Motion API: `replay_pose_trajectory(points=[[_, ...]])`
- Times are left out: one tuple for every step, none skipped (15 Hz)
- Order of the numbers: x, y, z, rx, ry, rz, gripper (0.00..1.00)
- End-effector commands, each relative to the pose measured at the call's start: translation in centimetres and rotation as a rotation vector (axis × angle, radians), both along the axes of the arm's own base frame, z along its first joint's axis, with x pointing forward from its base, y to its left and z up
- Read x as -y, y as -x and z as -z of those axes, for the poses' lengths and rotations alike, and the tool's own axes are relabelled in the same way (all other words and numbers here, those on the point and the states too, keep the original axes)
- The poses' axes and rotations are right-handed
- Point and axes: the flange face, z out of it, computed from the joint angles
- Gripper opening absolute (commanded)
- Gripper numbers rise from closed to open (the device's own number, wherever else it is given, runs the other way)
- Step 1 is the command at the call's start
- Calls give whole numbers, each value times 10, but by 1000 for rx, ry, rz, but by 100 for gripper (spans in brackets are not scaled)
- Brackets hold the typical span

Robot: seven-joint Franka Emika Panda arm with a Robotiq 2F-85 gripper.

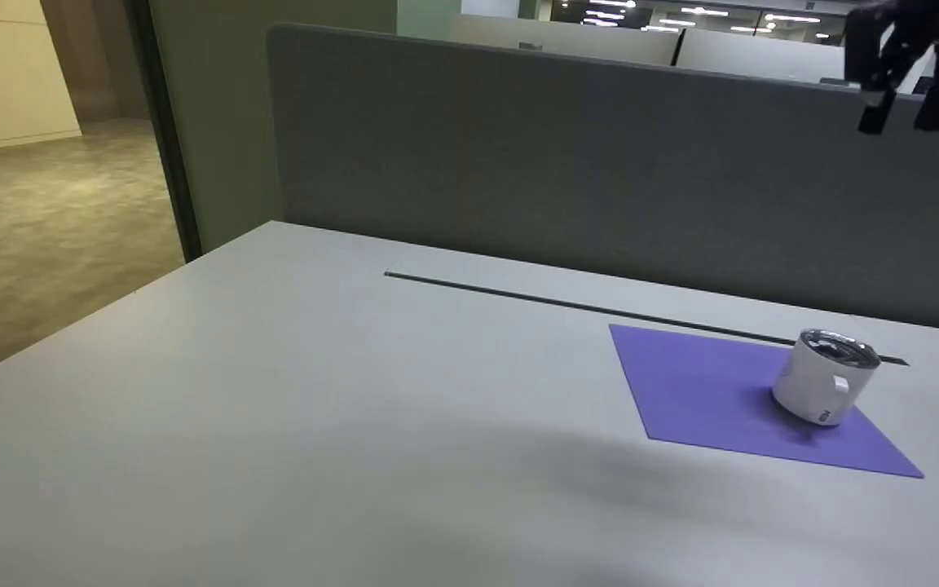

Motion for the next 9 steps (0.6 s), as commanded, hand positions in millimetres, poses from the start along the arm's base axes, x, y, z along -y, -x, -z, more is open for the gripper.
replay_pose_trajectory(points=[[21, -39, 42, -42, 75, -45, 18], [26, -43, 55, -53, 89, -50, 12], [32, -47, 66, -59, 102, -53, 5], [39, -50, 76, -73, 114, -51, 1], [46, -52, 85, -89, 124, -43, 0], [53, -53, 93, -114, 139, -18, 0], [42, -44, 91, -96, 105, -39, 0], [45, -45, 98, -103, 106, -34, 0], [45, -45, 101, -107, 105, -35, 0]])
